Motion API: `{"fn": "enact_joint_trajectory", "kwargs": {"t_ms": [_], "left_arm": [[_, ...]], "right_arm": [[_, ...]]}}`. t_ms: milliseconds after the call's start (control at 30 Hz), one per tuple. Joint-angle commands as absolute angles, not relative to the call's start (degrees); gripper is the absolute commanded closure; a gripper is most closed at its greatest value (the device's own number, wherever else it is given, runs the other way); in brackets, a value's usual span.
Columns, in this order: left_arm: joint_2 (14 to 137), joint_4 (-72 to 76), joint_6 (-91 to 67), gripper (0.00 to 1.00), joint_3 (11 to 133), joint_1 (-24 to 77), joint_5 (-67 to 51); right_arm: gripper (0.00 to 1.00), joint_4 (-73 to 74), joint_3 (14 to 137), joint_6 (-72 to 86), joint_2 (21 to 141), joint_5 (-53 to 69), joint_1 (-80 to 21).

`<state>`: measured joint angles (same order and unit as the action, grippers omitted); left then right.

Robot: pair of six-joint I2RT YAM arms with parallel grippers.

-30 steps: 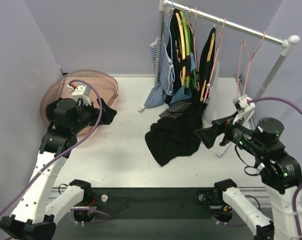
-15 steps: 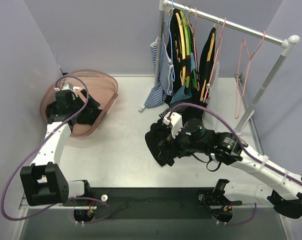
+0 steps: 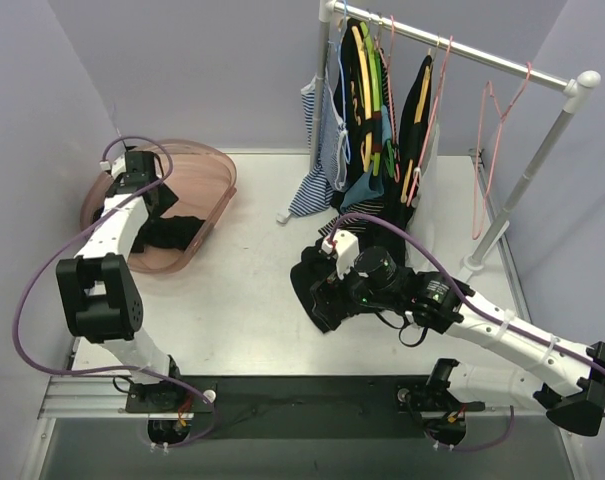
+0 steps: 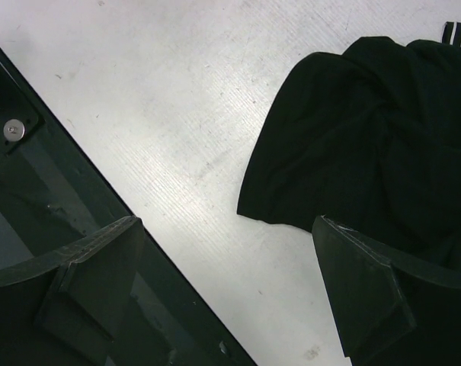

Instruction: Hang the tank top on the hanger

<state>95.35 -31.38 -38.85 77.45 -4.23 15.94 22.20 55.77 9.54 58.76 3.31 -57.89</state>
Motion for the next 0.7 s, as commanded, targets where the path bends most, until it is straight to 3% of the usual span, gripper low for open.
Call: {"fn": "enact_joint_trajectory", "kwargs": {"t_ms": [0,300,433,467,500,533,667], "left_arm": [[101.6,-35.6,-39.7,0.32,81.8,-4.5,20.2],[111.5,-35.9,-38.0,0.36,85.7,-5.1,20.7],[112.9,-35.0,-37.3,0.59,86.0,-7.1,18.7],[112.7,-34.9,-37.4,0.83,86.0,-7.5,17.9],[111.6,-34.8,-37.4,0.93,86.0,-8.1,16.7],[110.8,-34.5,-37.5,0.99,86.0,-8.3,15.7],[103.0,-31.3,-36.8,1.00,86.0,-9.3,10.4]], "right_arm": [[0.00,19.1,54.4,11.9,57.2,2.2,-58.3],[0.00,19.1,53.2,13.8,55.5,1.4,-58.2],[0.00,19.9,53.3,14.8,54.1,1.1,-58.2],[0.00,20.6,53.3,14.9,53.4,1.0,-58.2],[0.00,20.7,53.3,15.1,53.0,0.5,-58.2],[0.00,21.1,53.4,15.3,52.7,0.4,-58.2],[0.00,22.6,53.7,15.7,50.9,0.2,-58.3]]}}
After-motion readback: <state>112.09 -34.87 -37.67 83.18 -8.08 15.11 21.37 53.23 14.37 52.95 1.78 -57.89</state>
